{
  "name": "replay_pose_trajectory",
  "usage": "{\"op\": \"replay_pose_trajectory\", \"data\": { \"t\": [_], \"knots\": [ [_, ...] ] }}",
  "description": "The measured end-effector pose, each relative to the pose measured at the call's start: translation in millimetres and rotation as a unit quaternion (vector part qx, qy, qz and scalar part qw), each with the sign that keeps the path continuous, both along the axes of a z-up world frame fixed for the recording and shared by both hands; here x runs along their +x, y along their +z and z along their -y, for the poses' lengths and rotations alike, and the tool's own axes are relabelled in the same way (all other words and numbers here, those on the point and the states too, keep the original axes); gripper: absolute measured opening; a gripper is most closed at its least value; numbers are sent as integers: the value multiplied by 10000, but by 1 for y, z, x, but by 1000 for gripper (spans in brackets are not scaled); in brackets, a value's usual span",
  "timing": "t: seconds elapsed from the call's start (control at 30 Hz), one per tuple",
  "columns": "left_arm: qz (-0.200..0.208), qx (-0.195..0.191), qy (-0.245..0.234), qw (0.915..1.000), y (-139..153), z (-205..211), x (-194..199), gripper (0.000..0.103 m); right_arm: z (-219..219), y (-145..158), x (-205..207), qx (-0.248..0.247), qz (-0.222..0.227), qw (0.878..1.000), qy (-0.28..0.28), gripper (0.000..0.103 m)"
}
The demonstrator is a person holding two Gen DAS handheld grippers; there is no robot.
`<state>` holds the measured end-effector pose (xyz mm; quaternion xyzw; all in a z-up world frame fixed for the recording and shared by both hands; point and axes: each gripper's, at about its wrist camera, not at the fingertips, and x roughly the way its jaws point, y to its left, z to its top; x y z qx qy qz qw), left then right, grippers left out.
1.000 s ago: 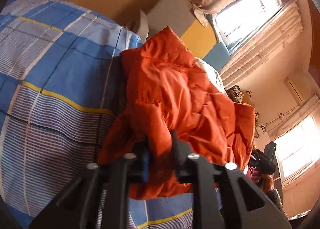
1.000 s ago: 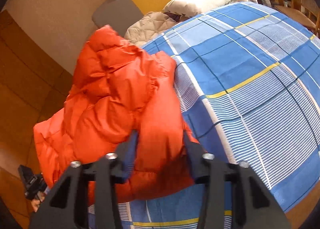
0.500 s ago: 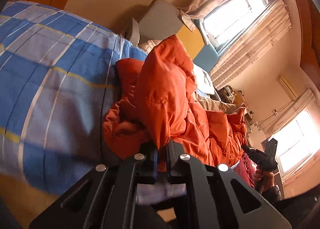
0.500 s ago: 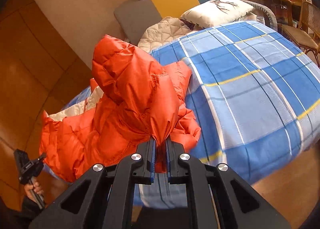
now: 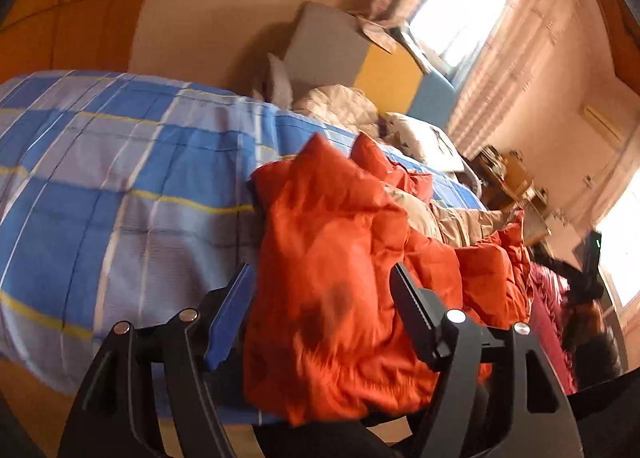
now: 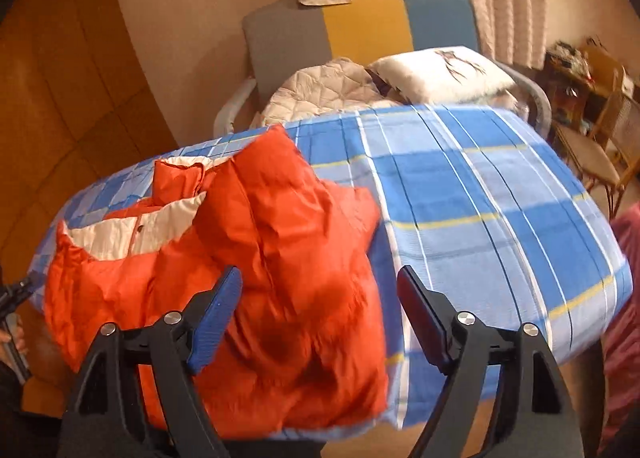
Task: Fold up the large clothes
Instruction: 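Grasp the jacket hem with both grippers and lift it toward the collar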
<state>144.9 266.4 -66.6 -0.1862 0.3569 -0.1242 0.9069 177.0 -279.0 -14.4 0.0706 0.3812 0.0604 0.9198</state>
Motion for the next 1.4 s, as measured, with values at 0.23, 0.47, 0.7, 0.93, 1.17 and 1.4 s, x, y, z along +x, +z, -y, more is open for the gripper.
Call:
{"op": "replay_pose_trajectory", "data": {
  "t": [0.23, 0.47, 0.7, 0.93, 1.17, 1.4],
  "knots": [
    [-13, 515, -239, 9984, -2, 24, 36, 16, -30, -15, 54, -450, -321, 9968, 573, 39],
    [400, 549, -37, 9977, 20, 19, 27, 3, -27, -2, 45, -710, -186, 9964, 425, 6],
    [708, 249, 416, 9963, 45, -4, 51, 2, -8, 30, 54, -511, 326, 9978, -267, 2],
    [346, 409, 915, 9944, 32, 0, 133, 1, -10, 15, 118, -442, 245, 9937, -1005, 1],
    [-413, 832, 1208, 9883, -15, 6, 197, 1, -16, -30, 165, -745, -289, 9864, -1434, 1],
    [-941, 1140, 1548, 9768, -38, 10, 213, 6, -22, -53, 183, -950, -627, 9819, -1516, 1]
  ]
}}
